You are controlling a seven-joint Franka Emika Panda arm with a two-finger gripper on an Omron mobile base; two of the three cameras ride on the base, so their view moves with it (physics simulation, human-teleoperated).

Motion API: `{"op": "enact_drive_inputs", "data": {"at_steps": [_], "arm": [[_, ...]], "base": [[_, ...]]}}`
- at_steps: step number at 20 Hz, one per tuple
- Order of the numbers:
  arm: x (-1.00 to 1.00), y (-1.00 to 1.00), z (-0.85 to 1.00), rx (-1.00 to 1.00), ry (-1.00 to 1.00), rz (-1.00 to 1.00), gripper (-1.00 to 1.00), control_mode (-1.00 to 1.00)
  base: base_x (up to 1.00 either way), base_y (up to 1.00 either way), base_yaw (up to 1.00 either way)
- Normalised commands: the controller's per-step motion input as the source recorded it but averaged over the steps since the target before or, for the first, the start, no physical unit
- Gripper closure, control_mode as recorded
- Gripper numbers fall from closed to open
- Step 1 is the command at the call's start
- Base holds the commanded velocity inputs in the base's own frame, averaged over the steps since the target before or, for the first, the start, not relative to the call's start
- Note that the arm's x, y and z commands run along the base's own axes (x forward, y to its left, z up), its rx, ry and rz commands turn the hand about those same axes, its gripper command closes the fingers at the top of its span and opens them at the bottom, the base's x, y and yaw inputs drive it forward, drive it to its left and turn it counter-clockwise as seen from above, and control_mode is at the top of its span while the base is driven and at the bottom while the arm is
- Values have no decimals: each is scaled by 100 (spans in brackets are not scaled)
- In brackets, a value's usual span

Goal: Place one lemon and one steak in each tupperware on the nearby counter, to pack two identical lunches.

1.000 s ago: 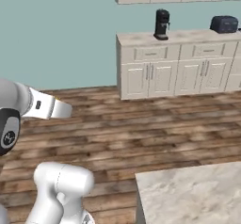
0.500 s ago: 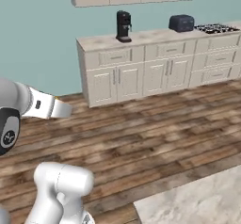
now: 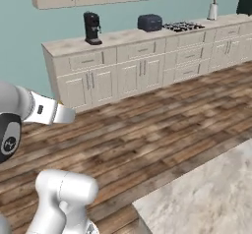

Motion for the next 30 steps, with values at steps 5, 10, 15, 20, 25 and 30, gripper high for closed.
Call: {"op": "enact_drive_inputs", "data": {"at_steps": [5, 10, 15, 20, 25, 30], "arm": [[0, 0, 0, 0, 0, 0, 100, 100], [0, 0, 0, 0, 0, 0, 100, 100], [0, 0, 0, 0, 0, 0, 100, 100], [0, 0, 0, 0, 0, 0, 100, 100], [0, 0, 0, 0, 0, 0, 100, 100], [0, 0, 0, 0, 0, 0, 100, 100]], "base": [[66, 19, -44], [87, 60, -45], [86, 46, -49], [88, 25, -51], [94, 9, -51], [83, 17, -54]]}}
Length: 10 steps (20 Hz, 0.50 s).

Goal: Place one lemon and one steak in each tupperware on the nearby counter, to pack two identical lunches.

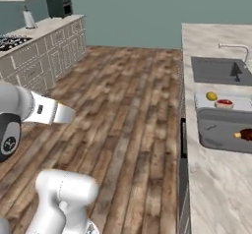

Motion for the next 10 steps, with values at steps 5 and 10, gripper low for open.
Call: {"op": "enact_drive_inputs", "data": {"at_steps": [5, 10], "arm": [[0, 0, 0, 0, 0, 0, 100, 100], [0, 0, 0, 0, 0, 0, 100, 100]], "base": [[44, 11, -57], [4, 34, -58]]}}
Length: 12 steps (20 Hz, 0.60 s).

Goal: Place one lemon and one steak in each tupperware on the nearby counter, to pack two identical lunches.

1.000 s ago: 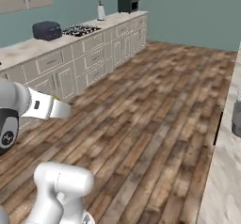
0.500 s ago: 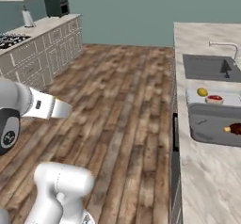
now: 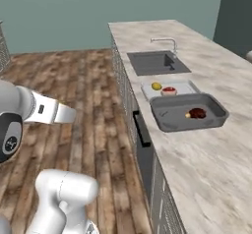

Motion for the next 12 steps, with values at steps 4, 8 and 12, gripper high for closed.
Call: {"op": "enact_drive_inputs", "data": {"at_steps": [4, 8, 12], "arm": [[0, 0, 0, 0, 0, 0, 100, 100], [0, 0, 0, 0, 0, 0, 100, 100], [0, 0, 0, 0, 0, 0, 100, 100]], "base": [[0, 47, -57], [9, 63, -55], [23, 79, -52]]}}
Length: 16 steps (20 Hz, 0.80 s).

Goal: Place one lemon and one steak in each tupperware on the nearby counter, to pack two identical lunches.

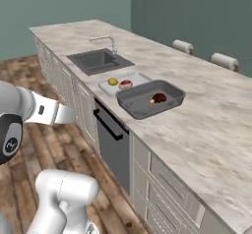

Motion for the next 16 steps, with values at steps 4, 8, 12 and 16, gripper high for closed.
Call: {"op": "enact_drive_inputs", "data": {"at_steps": [4, 8, 12, 16], "arm": [[0, 0, 0, 0, 0, 0, 100, 100], [0, 0, 0, 0, 0, 0, 100, 100], [0, 0, 0, 0, 0, 0, 100, 100], [0, 0, 0, 0, 0, 0, 100, 100]], "base": [[38, 94, -47], [49, 88, -47], [59, 43, -50], [56, 29, -51]]}}
